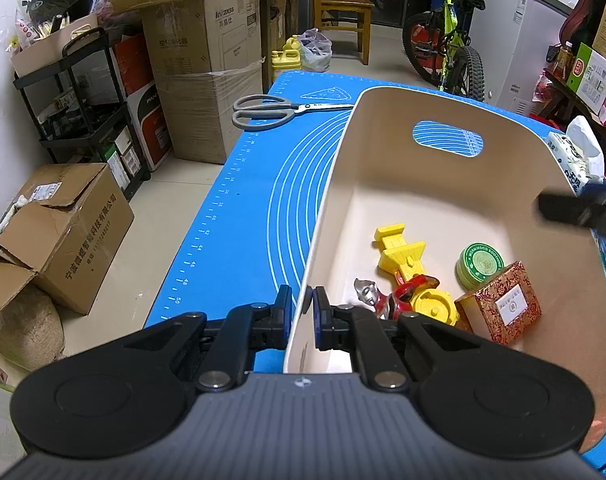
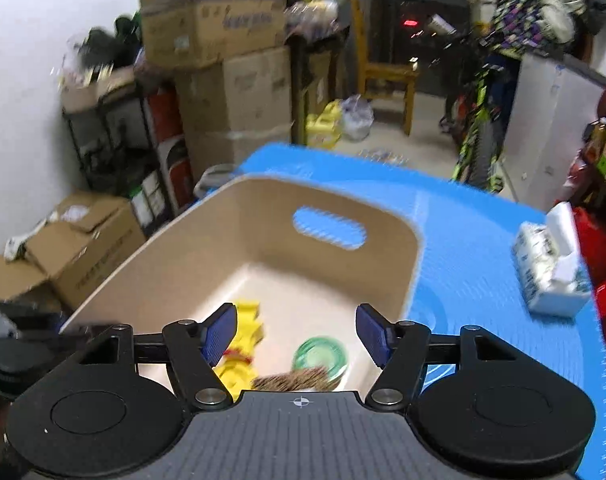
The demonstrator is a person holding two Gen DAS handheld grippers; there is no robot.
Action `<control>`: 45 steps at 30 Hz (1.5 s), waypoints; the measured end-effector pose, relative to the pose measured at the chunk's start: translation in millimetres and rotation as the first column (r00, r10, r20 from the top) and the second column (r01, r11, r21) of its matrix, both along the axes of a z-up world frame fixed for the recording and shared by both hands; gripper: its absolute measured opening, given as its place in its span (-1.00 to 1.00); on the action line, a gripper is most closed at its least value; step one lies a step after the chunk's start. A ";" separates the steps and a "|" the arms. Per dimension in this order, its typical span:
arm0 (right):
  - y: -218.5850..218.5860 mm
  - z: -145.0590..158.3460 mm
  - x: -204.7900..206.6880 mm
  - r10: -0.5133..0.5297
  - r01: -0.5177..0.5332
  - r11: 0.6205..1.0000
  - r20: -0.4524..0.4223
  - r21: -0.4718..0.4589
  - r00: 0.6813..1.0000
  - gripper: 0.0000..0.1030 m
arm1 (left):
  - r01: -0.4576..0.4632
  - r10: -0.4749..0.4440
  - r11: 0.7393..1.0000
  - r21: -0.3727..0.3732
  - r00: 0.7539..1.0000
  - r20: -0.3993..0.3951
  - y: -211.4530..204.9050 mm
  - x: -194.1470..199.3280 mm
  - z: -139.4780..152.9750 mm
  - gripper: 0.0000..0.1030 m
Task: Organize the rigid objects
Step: 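Carry the patterned small box into the basket and release it with the right tool, then grasp the green bottle with the right tool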
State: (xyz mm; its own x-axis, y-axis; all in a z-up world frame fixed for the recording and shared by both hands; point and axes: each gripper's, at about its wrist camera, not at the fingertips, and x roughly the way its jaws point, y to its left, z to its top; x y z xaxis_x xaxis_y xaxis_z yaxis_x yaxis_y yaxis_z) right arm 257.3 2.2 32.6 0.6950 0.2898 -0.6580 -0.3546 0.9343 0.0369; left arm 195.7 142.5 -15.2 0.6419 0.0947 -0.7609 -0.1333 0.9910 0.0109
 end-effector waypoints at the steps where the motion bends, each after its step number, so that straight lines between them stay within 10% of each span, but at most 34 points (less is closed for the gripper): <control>1: -5.9 3.4 0.9 -0.014 0.014 1.000 0.013 0.004 1.000 0.41 | 0.000 0.000 1.000 0.000 1.000 0.000 0.4 0.0 0.1 -0.75; 10: -78.6 5.3 30.1 -0.211 0.210 0.977 0.017 0.026 0.977 0.45 | -0.001 0.001 1.000 -0.001 1.000 0.000 0.4 0.0 0.2 -0.75; 31: -191.4 -112.2 77.3 -0.501 0.509 0.859 -0.294 -0.052 0.814 0.36 | 0.000 0.000 1.000 -0.001 1.000 0.000 0.3 0.0 0.1 -0.74; 45: -166.4 -118.1 75.1 -0.457 0.435 0.889 -0.227 -0.141 0.860 -0.35 | -0.002 0.002 1.000 0.001 1.000 -0.001 1.7 -1.2 0.7 -0.74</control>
State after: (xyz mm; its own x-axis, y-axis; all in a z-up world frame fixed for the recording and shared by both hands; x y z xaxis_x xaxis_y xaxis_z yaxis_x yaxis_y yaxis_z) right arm 332.4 -164.2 -85.5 0.5484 -0.0745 -0.8329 0.1115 0.9936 -0.0155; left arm 194.5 144.1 -14.5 0.6413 0.0972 -0.7611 -0.1356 0.9907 0.0122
